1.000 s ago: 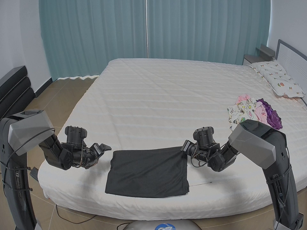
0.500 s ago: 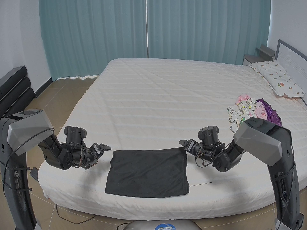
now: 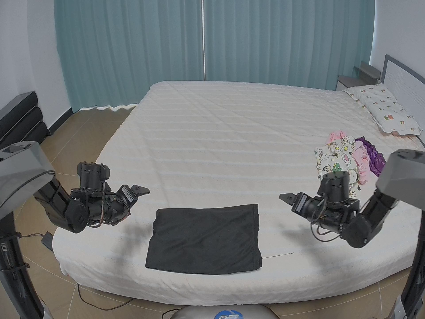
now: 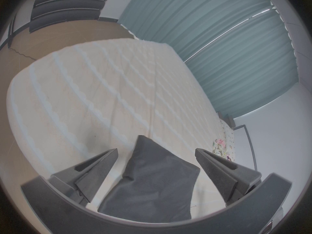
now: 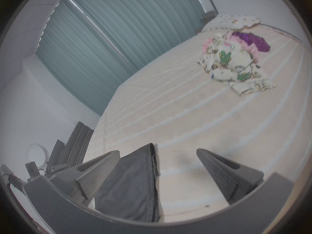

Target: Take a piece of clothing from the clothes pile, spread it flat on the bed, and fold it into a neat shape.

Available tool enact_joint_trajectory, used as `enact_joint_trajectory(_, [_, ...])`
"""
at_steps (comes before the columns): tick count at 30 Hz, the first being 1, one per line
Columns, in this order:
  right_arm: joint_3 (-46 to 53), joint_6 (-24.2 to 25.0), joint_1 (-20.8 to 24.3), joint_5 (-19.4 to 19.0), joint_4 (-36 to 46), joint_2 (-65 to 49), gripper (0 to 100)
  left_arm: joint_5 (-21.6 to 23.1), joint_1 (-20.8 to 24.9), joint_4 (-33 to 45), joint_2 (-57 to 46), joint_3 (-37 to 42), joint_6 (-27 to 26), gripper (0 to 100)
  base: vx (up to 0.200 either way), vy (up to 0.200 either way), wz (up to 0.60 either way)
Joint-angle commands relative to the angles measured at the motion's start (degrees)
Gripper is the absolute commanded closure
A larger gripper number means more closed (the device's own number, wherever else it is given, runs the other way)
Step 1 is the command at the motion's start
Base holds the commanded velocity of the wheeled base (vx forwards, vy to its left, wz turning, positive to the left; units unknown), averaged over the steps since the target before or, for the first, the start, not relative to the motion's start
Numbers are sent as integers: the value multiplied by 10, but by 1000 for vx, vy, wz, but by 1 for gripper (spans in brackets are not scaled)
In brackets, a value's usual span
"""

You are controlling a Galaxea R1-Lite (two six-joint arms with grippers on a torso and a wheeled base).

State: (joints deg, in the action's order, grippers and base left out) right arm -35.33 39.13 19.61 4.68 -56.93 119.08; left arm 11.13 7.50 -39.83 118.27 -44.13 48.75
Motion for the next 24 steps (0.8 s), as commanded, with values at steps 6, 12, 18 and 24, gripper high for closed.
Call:
enact_joint_trajectory(6, [212,-77,-35,2,-29,-346,0,-52,8,-10,-302,134,-21,0,0,0,0])
enact_joint_trajectory(12, [272,-128,-55,2,-29,-445,0,-94,8,-13,-404,195,-81,0,0,0,0])
enact_joint_trajectory(18, [314,-226,-64,3,-17,-559,0,-145,4,-8,-510,236,-144,0,0,0,0])
enact_joint_trajectory(24, [331,-249,-76,3,62,-666,0,-218,4,-9,-597,284,-227,0,0,0,0])
